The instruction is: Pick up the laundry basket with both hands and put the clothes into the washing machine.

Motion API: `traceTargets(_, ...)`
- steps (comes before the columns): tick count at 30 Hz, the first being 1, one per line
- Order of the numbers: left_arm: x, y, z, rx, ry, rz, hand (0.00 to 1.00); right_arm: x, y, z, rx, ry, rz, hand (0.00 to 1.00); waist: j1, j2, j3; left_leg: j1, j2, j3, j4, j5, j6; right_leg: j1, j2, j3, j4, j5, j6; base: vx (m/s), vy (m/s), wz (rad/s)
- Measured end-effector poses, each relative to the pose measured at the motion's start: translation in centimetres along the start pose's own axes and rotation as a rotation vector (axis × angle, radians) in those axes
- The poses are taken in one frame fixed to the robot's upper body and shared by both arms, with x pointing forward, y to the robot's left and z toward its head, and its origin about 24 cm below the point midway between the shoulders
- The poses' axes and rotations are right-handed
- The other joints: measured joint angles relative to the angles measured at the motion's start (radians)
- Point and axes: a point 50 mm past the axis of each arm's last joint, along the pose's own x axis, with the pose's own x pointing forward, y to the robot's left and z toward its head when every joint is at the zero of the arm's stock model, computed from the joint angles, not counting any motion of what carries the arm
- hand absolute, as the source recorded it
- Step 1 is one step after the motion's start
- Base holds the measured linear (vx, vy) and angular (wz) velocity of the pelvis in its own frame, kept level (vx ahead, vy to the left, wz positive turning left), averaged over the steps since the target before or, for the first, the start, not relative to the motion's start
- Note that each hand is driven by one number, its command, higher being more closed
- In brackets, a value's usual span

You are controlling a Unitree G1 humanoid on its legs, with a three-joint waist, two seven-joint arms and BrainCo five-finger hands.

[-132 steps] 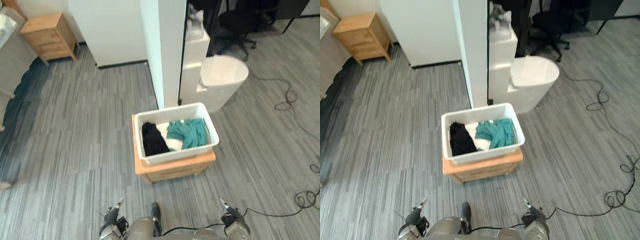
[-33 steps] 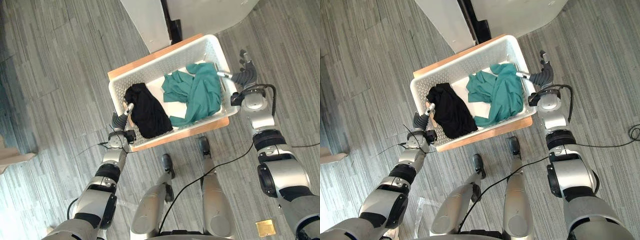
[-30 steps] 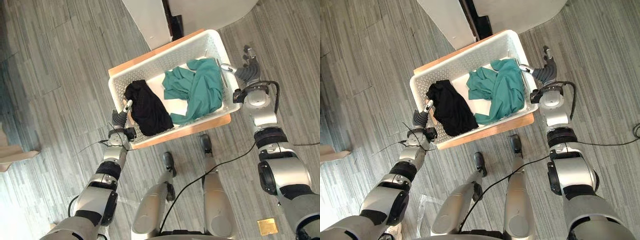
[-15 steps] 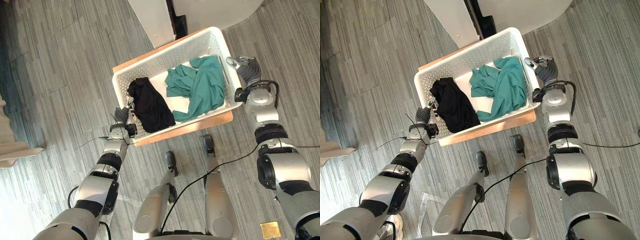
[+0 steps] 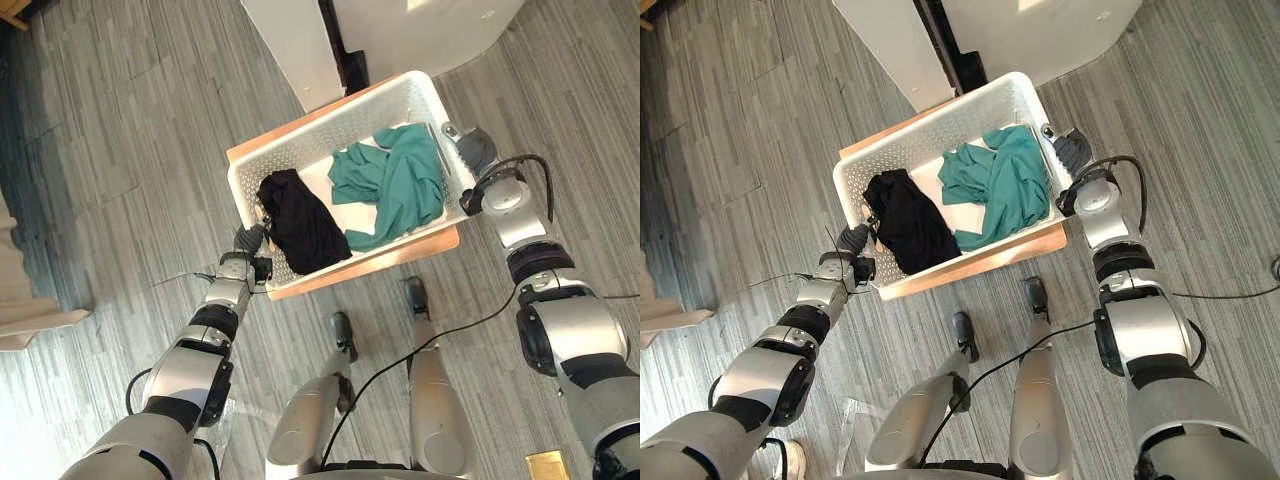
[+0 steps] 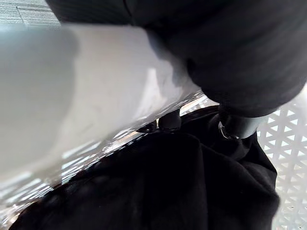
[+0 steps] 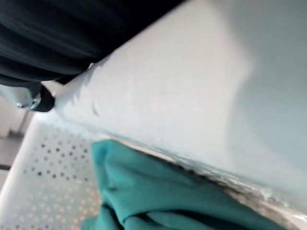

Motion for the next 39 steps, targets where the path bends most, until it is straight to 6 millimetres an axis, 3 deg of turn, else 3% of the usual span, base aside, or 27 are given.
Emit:
traceTargets(8, 0.0, 0.0, -0.2, 0.034, 0.014, -0.020, 1.00, 0.0, -0.1, -0.1, -0.074, 0.008, 0.011, 1.00, -0.007, -0.006, 0.000, 0.028, 0.001, 0.006, 0.000, -0.002, 0.001, 0.029, 0.002, 0.003, -0.006, 0.000, 0.000, 0.04, -0.005, -0.02)
traceTargets(16, -0.1, 0.6, -0.5, 0.054, 0.011, -0.015, 1.00, -0.5, 0.3, 0.3, -0.128, -0.010, 0.014, 1.00, -0.006, -0.060, 0.002, 0.046, 0.016, 0.024, 0.000, -0.005, 0.001, 0.047, 0.016, 0.009, -0.013, 0.002, -0.003, 0.05, -0.018, -0.05)
traceTargets(27, -0.5, 1.1, -1.3, 0.044, 0.016, 0.019, 1.00, -1.6, 0.5, 0.1, -0.265, -0.070, 0.030, 1.00, -0.014, -0.068, 0.005, 0.048, 0.019, 0.026, 0.000, -0.008, -0.003, 0.049, 0.019, 0.008, -0.014, 0.002, -0.003, 0.04, -0.007, -0.01)
traceTargets(31, -0.6, 1.0, -1.1, 0.067, -0.006, 0.015, 1.00, -2.3, 1.3, -1.5, -0.425, -0.050, 0.067, 1.00, -0.015, -0.080, 0.006, 0.051, 0.019, 0.022, 0.000, -0.008, -0.002, 0.053, 0.017, 0.004, -0.014, 0.002, -0.002, 0.04, -0.001, 0.02)
traceTargets(35, -0.8, 1.1, -1.6, 0.087, 0.007, 0.026, 1.00, -2.5, 1.8, -1.7, -0.484, -0.057, 0.081, 1.00, -0.017, -0.083, 0.005, 0.057, 0.019, 0.020, 0.000, -0.009, -0.004, 0.060, 0.017, 0.001, -0.014, 0.001, -0.002, 0.04, 0.002, 0.02)
traceTargets(36, -0.8, 1.1, -1.7, 0.089, 0.008, 0.026, 1.00, -2.6, 1.9, -1.7, -0.485, -0.058, 0.081, 0.00, -0.017, -0.083, 0.005, 0.057, 0.019, 0.019, 0.000, -0.010, -0.005, 0.060, 0.017, 0.001, -0.014, 0.001, -0.002, 0.00, 0.000, 0.00)
traceTargets(39, -0.8, 1.1, -1.8, 0.090, 0.011, 0.027, 1.00, -2.7, 2.5, -2.1, -0.475, -0.050, 0.098, 0.00, -0.016, -0.083, 0.005, 0.057, 0.019, 0.018, 0.000, -0.009, -0.005, 0.061, 0.017, 0.000, -0.014, 0.001, -0.002, 0.02, -0.002, 0.00)
